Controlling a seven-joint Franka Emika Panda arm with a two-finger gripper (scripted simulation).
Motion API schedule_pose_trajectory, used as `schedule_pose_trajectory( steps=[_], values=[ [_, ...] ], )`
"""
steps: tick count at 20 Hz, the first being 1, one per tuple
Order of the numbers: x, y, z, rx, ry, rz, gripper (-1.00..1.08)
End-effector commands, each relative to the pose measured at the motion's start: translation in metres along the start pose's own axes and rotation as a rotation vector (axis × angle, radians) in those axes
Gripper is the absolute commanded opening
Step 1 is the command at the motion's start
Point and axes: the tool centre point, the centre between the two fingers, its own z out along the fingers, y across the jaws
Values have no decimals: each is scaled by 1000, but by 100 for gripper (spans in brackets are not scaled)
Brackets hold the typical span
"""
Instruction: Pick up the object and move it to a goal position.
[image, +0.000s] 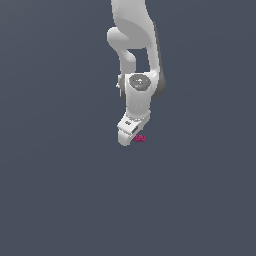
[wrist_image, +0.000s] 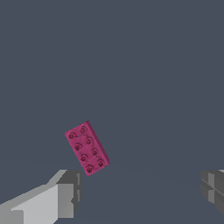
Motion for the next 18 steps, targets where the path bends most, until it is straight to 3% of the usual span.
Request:
schedule_pose_trajectory(
  steps=[1,10,18],
  values=[
    [0,-8,6,2,-1,-85,100],
    [-1,-36,25,12,2,-347,100],
    [-1,-49,33,17,5,-469,100]
  ],
)
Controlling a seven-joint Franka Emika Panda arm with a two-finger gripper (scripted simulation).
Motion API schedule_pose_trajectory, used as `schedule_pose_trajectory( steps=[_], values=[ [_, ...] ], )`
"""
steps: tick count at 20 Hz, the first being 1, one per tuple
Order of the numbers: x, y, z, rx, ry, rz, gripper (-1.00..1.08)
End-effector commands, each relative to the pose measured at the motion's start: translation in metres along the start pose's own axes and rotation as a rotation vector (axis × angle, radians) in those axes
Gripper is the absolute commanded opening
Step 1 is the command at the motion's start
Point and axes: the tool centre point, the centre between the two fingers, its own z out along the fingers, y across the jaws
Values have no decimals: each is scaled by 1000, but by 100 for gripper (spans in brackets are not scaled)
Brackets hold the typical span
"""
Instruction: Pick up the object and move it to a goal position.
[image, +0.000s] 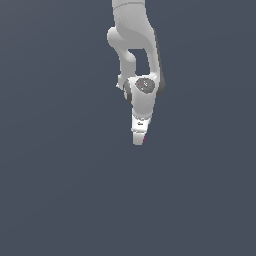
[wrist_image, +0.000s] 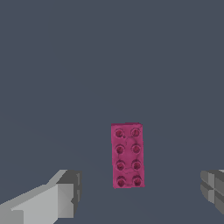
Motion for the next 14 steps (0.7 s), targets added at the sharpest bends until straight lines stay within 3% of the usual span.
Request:
schedule_pose_trajectory(
  steps=[1,14],
  values=[
    [1,-2,2,1,1,-26,100],
    [1,-4,21,1,1,-37,100]
  ],
)
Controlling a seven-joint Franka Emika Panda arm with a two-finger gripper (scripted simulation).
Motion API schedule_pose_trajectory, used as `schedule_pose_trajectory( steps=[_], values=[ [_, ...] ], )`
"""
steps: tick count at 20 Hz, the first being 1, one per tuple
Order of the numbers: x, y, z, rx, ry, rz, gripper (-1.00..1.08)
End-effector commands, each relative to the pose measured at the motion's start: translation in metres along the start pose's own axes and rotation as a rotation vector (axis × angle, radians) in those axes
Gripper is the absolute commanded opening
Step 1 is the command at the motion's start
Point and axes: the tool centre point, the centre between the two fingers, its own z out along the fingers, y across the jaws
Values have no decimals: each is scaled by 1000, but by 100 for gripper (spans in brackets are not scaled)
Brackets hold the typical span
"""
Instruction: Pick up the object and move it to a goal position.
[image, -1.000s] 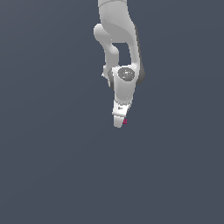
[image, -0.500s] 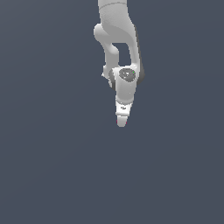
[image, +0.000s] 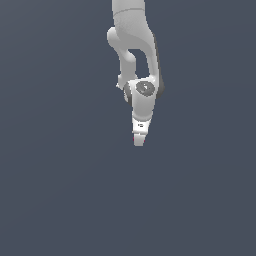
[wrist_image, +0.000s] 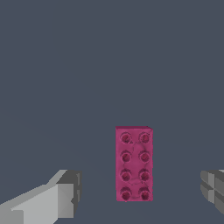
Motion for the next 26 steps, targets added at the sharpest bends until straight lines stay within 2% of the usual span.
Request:
schedule_pose_trajectory(
  steps=[1,11,12,26],
  values=[
    [0,-1,11,1,0,-2,100],
    [0,-1,38,1,0,-4,100],
    [0,-1,38,1,0,-4,-100],
    [-1,1,34,0,0,-5,-100]
  ],
)
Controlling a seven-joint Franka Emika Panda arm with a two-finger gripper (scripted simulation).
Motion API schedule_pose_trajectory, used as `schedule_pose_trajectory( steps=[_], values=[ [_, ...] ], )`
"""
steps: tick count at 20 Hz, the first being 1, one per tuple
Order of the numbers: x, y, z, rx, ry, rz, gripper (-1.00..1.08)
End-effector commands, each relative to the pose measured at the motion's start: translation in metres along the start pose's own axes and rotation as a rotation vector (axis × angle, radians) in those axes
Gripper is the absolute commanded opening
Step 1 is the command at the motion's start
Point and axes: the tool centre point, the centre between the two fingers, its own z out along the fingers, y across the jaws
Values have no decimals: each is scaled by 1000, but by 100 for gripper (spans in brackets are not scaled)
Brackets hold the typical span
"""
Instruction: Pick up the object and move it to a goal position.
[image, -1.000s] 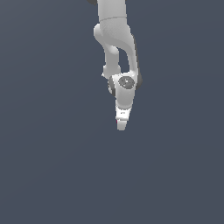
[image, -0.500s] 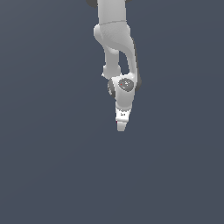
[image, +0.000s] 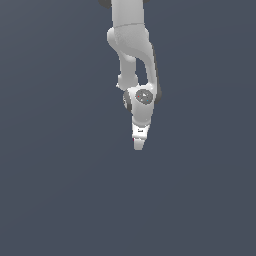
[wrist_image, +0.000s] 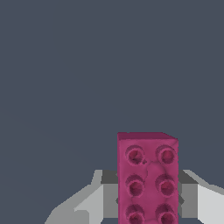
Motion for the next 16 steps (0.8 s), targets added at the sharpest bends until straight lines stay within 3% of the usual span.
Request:
schedule_pose_trajectory(
  steps=[1,8,16],
  values=[
    [-1,2,-4,-1,0,0,-100],
    [-5,17,-33,-1,1,-1,-100],
    [-12,48,-94,1,4,-2,-100]
  ],
)
